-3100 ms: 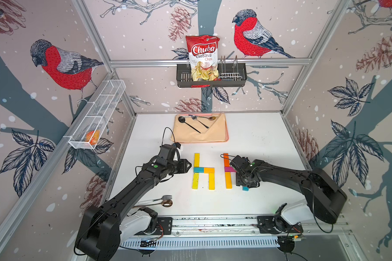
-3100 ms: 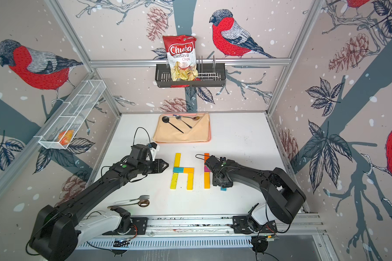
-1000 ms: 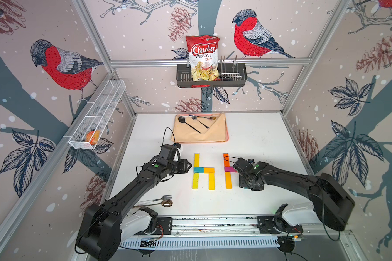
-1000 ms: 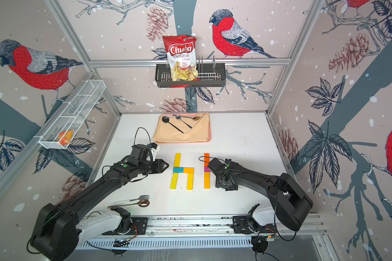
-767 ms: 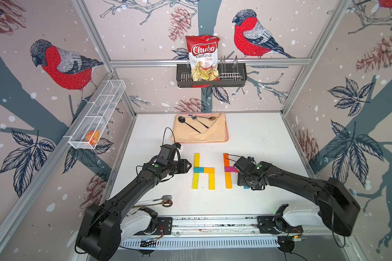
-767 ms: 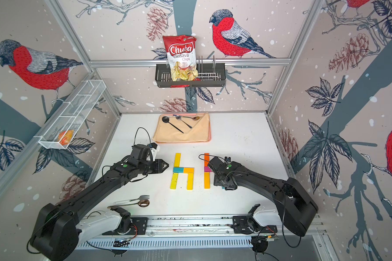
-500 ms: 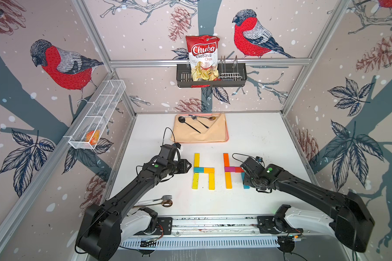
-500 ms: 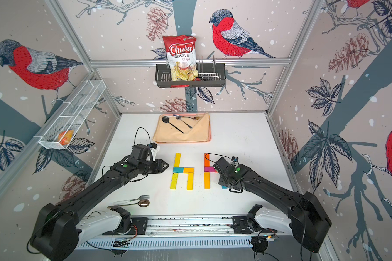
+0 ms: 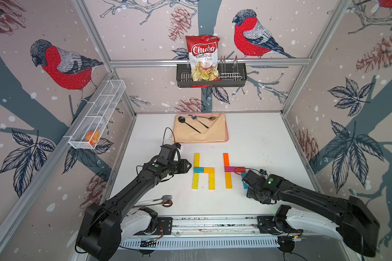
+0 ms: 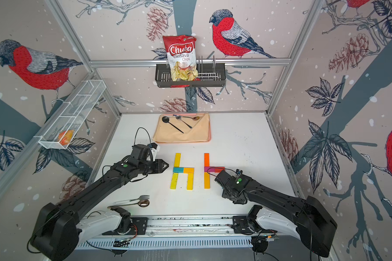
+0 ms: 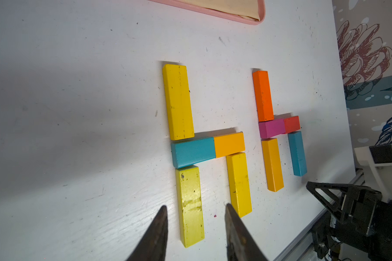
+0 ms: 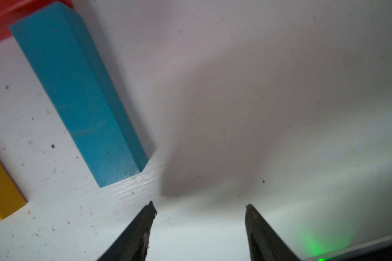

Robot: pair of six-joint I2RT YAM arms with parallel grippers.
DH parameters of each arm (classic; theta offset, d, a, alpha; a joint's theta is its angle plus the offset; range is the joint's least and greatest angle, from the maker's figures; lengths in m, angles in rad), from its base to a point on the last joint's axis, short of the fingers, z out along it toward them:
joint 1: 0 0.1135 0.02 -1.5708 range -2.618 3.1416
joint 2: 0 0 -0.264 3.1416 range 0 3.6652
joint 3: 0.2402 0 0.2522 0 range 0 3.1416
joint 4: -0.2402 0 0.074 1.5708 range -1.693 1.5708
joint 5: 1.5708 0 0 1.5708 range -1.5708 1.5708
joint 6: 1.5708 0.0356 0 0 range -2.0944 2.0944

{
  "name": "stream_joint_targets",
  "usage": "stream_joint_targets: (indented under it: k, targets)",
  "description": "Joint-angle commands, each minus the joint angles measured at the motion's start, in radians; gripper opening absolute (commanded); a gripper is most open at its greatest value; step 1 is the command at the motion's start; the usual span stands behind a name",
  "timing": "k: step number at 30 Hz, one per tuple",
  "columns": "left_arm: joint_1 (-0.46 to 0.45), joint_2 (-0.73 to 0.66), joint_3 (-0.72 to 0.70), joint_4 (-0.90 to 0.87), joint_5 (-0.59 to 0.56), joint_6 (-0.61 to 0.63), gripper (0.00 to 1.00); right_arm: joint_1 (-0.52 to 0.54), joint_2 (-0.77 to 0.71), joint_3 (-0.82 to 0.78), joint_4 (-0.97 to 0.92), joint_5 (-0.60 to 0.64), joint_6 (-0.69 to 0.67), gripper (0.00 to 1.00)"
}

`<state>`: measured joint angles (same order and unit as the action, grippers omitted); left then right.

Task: Assemble the letter h with building blocks
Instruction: Assemble the building block at the center of the board.

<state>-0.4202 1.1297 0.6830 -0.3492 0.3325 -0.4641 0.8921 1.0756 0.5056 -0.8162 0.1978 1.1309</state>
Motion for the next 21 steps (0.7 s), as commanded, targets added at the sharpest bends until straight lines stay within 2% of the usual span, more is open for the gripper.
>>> stream_joint_targets:
  k: [1, 21]
  targets:
    - [0.000, -0.004, 0.002, 0.003, -0.015, 0.007, 0.41, 0.002, 0.029, -0.004, 0.057, -0.015, -0.009, 0.66]
    - [0.000, -0.007, 0.004, 0.003, -0.016, 0.007, 0.41, -0.030, 0.054, 0.010, 0.066, 0.008, -0.052, 0.67]
